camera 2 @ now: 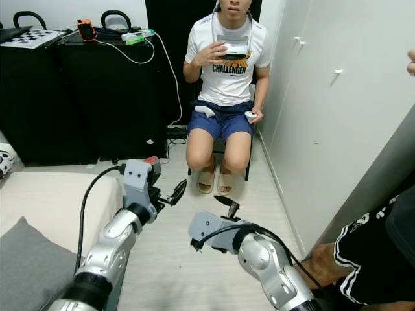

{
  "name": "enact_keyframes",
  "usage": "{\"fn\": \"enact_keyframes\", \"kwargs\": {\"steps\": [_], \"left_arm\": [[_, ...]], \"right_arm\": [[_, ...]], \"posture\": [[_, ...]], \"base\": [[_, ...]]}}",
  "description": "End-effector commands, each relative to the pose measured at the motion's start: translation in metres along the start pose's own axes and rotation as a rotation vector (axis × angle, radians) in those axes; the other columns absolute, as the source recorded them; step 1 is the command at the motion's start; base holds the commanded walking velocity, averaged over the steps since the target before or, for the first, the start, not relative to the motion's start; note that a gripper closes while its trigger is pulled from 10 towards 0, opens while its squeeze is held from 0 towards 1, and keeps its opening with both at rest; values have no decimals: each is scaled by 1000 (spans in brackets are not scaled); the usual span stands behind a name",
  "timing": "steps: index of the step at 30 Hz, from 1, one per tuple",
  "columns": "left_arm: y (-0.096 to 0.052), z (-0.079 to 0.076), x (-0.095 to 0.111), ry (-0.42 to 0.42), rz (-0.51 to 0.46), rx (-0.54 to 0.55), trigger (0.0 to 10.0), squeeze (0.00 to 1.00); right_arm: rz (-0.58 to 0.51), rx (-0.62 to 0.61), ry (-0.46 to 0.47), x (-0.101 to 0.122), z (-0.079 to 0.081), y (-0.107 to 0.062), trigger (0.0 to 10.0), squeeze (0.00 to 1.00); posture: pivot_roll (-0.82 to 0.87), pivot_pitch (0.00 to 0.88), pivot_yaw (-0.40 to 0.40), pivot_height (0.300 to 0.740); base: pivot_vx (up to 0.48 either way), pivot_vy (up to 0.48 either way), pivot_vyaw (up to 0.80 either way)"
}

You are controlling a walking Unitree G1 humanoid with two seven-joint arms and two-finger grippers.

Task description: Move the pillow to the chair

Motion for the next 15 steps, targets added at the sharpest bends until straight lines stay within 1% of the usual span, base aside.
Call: {"fn": "enact_keyframes", "kwargs": {"steps": [1,4,5,6,7,8,12,13,15], "left_arm": [[2,-1,-3,-25,8,1,10000,0],[6,-3,0,-15,4,-7,10000,0],[13,-5,2,-12,7,-10,10000,0],[16,-6,4,-10,6,-12,10000,0],[16,-6,4,-10,6,-12,10000,0],[18,-6,5,-10,5,-14,10000,0],[14,-1,10,-18,-24,-3,10000,0],[13,1,13,-26,-34,2,10000,0],[13,3,15,-33,-43,7,10000,0]], "right_arm": [[3,-4,2,-3,-2,1,10000,0],[0,-7,-2,-3,-6,3,10000,0],[3,-11,-8,-5,-13,6,10000,0],[4,-16,-14,-7,-18,8,10000,0],[4,-16,-14,-7,-18,8,10000,0],[5,-19,-18,-8,-21,10,10000,0],[-7,-24,-31,-3,-23,9,10000,0],[-15,-28,-38,0,-23,8,10000,0],[-23,-31,-44,3,-23,7,10000,0]], "posture": [[15,0,-36,740],[19,0,-36,740],[22,0,-38,740],[23,0,-38,740],[23,0,-38,740],[23,0,-38,740],[18,0,-18,740],[9,0,-1,740],[5,0,4,740]], "base": [[0,0,0],[0,0,0],[0,0,0],[0,0,0],[0,0,0],[0,0,0],[0,0,0],[0,0,0],[0,0,0]]}}
Point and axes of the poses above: a point about 5 cm out from each wrist's last joint towards the gripper, its own y axis pointing out of the wrist towards the gripper, its own x axis along the axis of the wrist's last joint, z = x × y, the point moved 6 cm from there along y, pointing out of the wrist towards the gripper
